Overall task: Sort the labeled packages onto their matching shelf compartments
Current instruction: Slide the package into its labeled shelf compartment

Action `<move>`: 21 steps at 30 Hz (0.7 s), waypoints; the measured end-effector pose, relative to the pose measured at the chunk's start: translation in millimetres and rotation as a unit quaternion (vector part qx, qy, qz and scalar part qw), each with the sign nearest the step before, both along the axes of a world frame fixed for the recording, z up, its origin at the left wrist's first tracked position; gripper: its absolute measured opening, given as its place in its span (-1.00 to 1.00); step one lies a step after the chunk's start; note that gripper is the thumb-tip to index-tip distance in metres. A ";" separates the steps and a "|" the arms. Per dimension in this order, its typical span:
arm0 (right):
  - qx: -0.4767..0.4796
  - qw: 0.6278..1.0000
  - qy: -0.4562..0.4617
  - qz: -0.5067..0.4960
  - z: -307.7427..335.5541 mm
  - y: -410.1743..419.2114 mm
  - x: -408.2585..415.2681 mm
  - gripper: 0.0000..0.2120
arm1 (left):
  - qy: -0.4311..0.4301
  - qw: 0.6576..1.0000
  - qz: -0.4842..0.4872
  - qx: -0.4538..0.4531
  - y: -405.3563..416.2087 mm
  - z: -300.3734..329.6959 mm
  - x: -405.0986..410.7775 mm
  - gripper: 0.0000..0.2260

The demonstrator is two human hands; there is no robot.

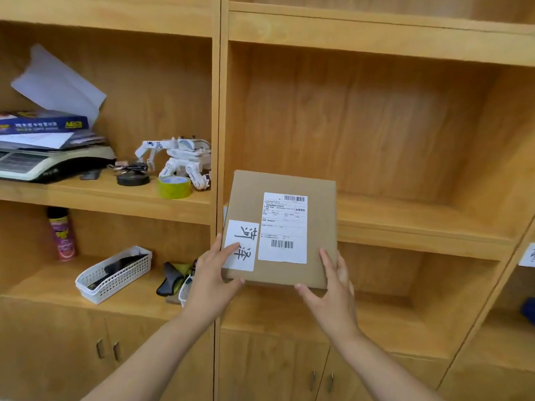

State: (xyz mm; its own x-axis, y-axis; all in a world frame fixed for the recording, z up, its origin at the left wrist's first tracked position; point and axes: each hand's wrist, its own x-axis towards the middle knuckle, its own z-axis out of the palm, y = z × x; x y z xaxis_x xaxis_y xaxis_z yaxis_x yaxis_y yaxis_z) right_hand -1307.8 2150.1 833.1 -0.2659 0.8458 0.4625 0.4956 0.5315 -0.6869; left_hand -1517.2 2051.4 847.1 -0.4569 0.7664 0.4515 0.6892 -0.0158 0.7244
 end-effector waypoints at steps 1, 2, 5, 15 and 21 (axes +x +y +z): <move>0.000 1.000 0.001 -0.005 2.9 7.8 -12.8 -0.19 | 0.004 1.000 -0.005 -0.001 10.9 2.9 -13.8 -0.40; 0.003 1.000 0.003 -0.011 6.6 15.3 -25.4 -0.19 | 0.009 1.000 -0.014 -0.003 21.2 6.5 -27.4 -0.39; 0.021 0.999 -0.001 -0.034 15.8 38.5 -58.8 -0.20 | 0.020 0.999 -0.044 -0.005 48.6 17.5 -63.7 -0.36; 0.045 0.996 -0.040 -0.070 34.3 87.3 -109.1 -0.23 | 0.057 0.996 -0.065 0.020 106.7 27.1 -117.4 -0.42; 0.057 0.994 -0.037 -0.082 41.0 107.8 -115.1 -0.31 | 0.122 0.989 -0.063 0.053 127.7 29.8 -125.0 -0.44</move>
